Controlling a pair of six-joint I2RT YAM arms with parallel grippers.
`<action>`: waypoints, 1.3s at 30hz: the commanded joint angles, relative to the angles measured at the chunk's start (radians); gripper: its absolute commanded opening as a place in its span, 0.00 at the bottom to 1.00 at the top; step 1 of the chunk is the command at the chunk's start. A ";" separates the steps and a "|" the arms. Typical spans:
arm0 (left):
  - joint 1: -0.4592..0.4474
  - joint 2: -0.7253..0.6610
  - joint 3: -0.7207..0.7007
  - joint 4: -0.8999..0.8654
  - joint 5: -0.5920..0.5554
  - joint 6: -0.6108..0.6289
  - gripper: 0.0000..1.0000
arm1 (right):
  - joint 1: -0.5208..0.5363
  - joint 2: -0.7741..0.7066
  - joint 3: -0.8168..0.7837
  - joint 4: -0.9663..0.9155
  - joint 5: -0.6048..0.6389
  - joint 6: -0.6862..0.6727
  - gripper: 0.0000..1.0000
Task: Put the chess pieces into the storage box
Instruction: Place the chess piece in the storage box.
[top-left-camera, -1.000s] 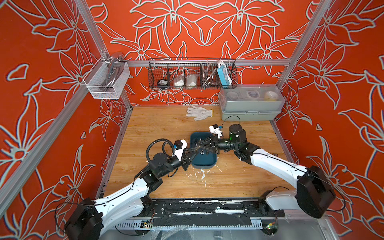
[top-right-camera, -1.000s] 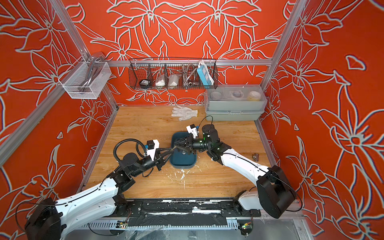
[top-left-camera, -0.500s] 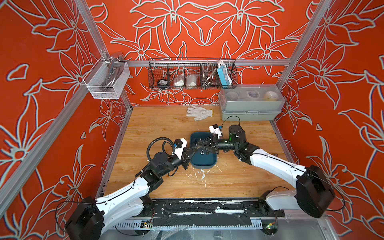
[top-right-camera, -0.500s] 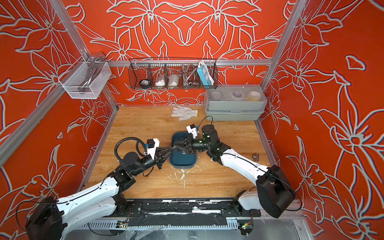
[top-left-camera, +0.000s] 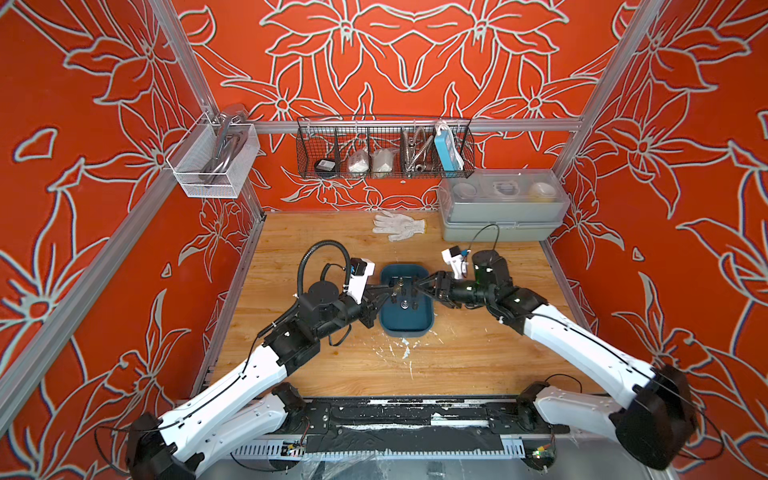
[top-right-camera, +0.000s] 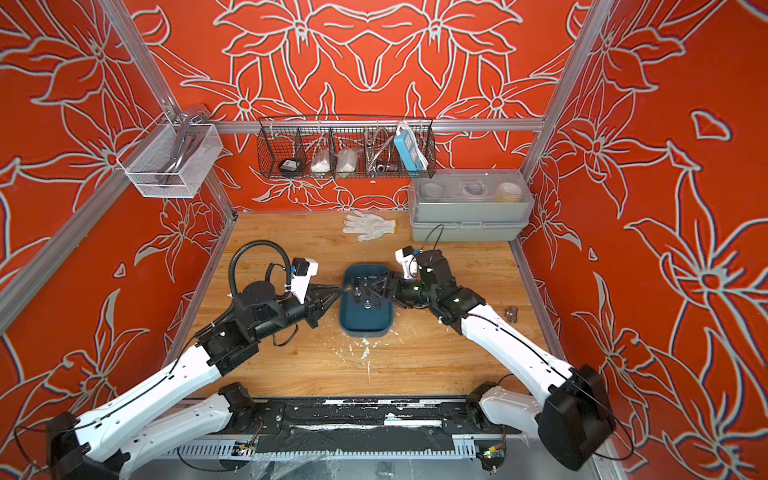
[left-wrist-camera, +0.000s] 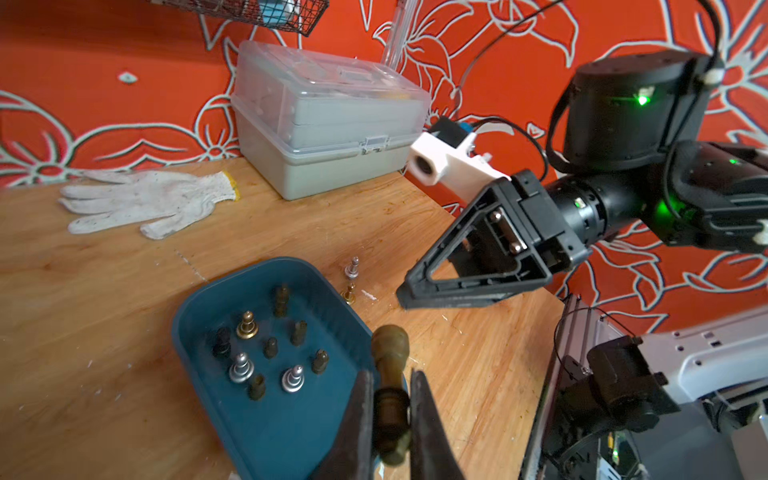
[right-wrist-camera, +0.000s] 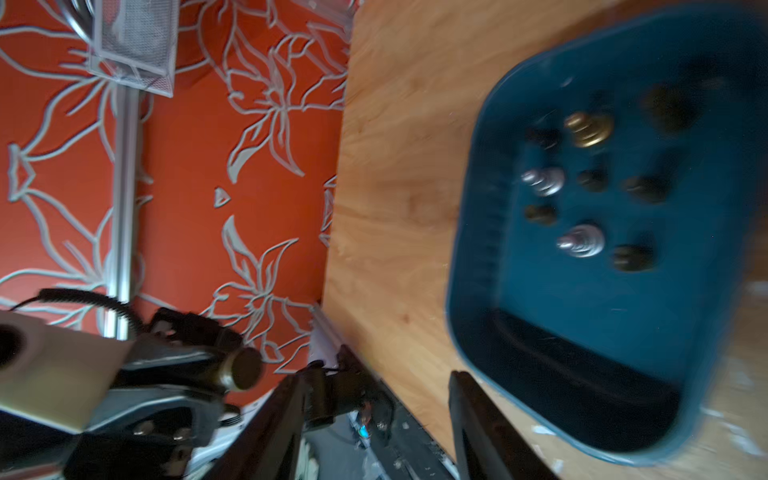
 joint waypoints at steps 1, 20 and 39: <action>0.002 0.024 0.096 -0.294 -0.021 -0.046 0.00 | -0.030 -0.089 -0.015 -0.208 0.240 -0.212 0.62; -0.040 0.623 0.699 -0.986 -0.120 -0.013 0.00 | -0.048 -0.251 -0.355 0.132 0.349 -0.617 0.62; -0.083 0.912 0.747 -0.890 -0.246 -0.069 0.00 | -0.035 -0.632 -0.650 0.353 0.455 -0.657 0.62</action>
